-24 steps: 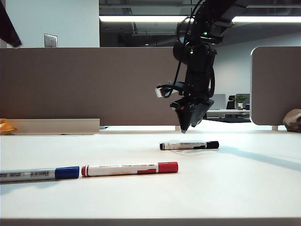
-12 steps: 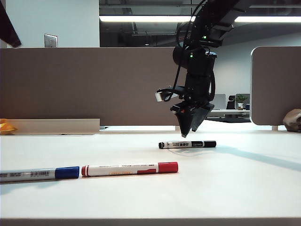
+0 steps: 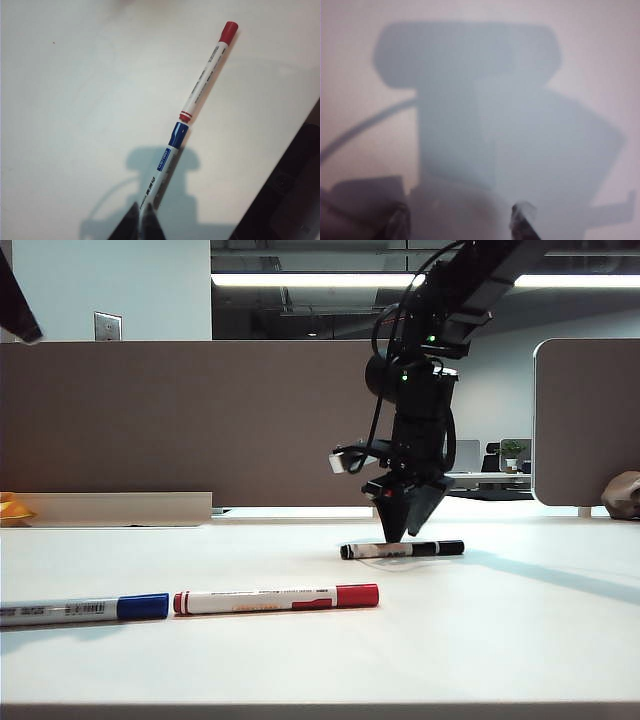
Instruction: Pick up the markers one by one and line them up horizontally in a straight line on the table.
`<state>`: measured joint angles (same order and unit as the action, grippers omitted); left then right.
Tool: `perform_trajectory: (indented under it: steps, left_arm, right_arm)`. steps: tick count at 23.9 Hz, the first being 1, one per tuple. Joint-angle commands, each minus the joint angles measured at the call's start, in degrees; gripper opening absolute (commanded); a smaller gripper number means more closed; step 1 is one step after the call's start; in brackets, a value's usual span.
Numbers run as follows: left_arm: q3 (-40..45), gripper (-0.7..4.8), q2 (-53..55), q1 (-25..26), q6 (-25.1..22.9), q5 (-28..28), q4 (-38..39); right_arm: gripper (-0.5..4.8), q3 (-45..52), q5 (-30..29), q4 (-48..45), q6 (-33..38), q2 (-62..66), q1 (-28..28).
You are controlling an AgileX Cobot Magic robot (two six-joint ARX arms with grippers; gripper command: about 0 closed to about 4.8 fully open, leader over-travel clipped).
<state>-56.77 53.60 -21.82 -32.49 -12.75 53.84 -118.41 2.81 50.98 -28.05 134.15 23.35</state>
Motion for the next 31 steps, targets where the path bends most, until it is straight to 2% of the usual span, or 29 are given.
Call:
perform_trajectory:
  steps: [1, 11, 13, 18, 23, 26, 29, 31]
  left_arm:
    - [0.0, 0.16, -0.2, 0.0, 0.2, 0.1, -0.2]
    - [0.0, 0.16, -0.2, 0.0, 0.1, 0.0, -1.0]
    - [0.0, 0.16, -0.2, 0.0, 0.1, 0.0, -1.7]
    - [0.0, 0.16, -0.2, 0.0, -0.1, 0.0, -2.4]
    - [0.0, 0.16, -0.2, 0.0, -0.1, 0.0, -3.3]
    - [0.0, 0.16, -0.2, 0.0, -0.2, 0.0, -3.9]
    - [0.0, 0.16, -0.2, 0.0, -0.3, -0.1, -4.5]
    - [0.0, 0.16, -0.2, 0.0, -0.2, -0.2, -4.4]
  right_arm:
    - [2.6, -0.2, -0.4, -0.6, 0.2, -0.5, 0.0]
    - [2.59, -0.4, 0.0, 2.4, 1.1, -3.6, 0.0]
    - [2.31, -0.4, 0.0, 2.7, 1.1, -5.8, 0.0]
    - [2.19, -0.4, 0.0, 8.7, 0.7, -10.1, 0.0]
    - [2.2, -0.4, -0.3, 19.3, -5.7, -13.2, 0.4]
    - [2.2, -0.4, 0.1, 22.2, -6.6, -14.6, 0.4]
    - [2.2, -0.2, 0.6, 28.5, -11.8, -15.6, 0.9]
    - [2.22, 0.4, 2.1, 28.5, -15.7, -15.6, 2.0]
